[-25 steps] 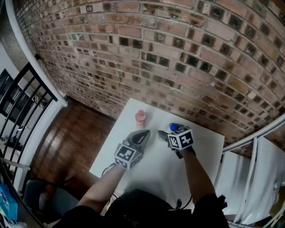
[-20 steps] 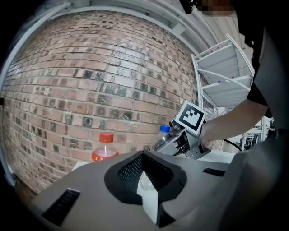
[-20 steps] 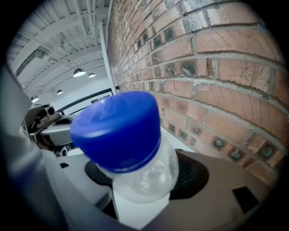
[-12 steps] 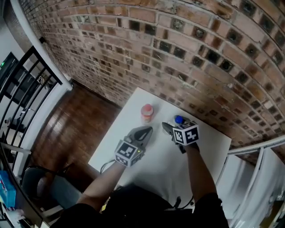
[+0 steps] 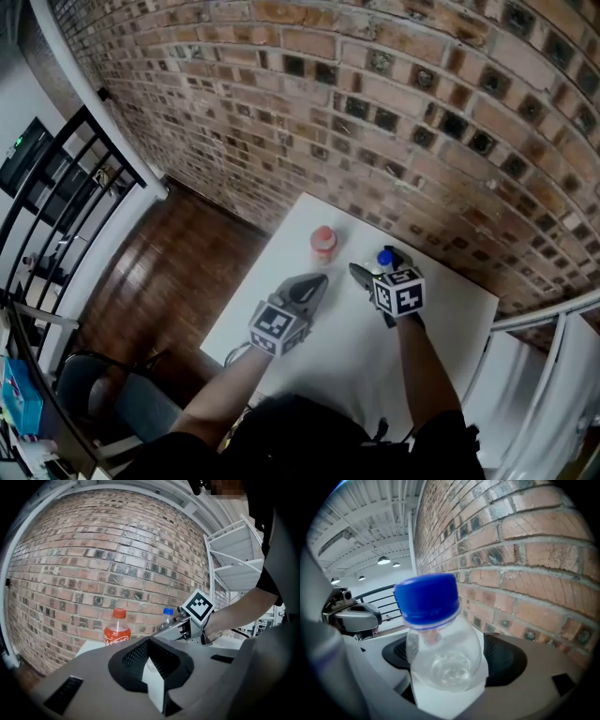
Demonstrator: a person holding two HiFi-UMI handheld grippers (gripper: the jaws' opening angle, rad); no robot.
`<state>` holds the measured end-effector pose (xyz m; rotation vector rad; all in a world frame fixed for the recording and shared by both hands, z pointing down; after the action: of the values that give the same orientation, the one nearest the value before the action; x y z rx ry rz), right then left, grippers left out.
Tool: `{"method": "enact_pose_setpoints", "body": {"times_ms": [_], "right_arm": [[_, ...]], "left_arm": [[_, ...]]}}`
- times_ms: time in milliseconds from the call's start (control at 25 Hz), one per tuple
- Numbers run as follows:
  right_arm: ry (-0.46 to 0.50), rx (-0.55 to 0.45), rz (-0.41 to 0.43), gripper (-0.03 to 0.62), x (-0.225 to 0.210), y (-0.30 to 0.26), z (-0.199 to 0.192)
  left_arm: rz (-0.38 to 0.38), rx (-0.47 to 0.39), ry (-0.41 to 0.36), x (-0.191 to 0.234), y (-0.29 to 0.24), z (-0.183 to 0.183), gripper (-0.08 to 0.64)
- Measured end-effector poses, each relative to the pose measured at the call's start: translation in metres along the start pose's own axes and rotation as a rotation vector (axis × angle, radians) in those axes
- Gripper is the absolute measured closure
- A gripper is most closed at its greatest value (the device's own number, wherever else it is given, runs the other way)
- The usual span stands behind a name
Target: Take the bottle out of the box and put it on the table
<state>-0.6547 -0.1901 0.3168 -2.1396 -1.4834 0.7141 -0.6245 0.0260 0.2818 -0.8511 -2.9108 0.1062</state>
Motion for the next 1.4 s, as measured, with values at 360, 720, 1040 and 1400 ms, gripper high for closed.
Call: {"method": "enact_pose_setpoints", "body": {"times_ms": [360, 720, 1040, 1400], "right_arm": [[-0.095, -0.119, -0.049, 0.153, 0.013, 0.036, -0.014], [-0.188, -0.361, -0.114, 0.153, 0.045, 0.133, -0.016], [-0.197, -0.685, -0.285, 0.404, 0.123, 0.252, -0.048], [-0.197, -0.777, -0.474, 0.592, 0.221, 0.321, -0.091]], "left_arm": [[-0.034, -0.015, -0.014, -0.003, 0.016, 0.013, 0.564], [-0.118, -0.135, -0.052, -0.03, 0.03, 0.052, 0.563], [-0.29, -0.232, -0.069, -0.089, 0.055, 0.079, 0.563], [-0.42, -0.288, -0.082, -0.132, 0.131, 0.092, 0.563]]}}
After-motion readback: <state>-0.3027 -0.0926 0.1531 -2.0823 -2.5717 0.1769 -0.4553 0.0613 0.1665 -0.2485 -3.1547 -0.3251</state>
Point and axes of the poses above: the fingertips, and each gripper's own axes: y backward along the fingers, x to its left, z out of its top, the point moved 9 cm from there along y, backward along the fingers, and after that the axes turned 5 degrees about -y, right-handed, at the moved point
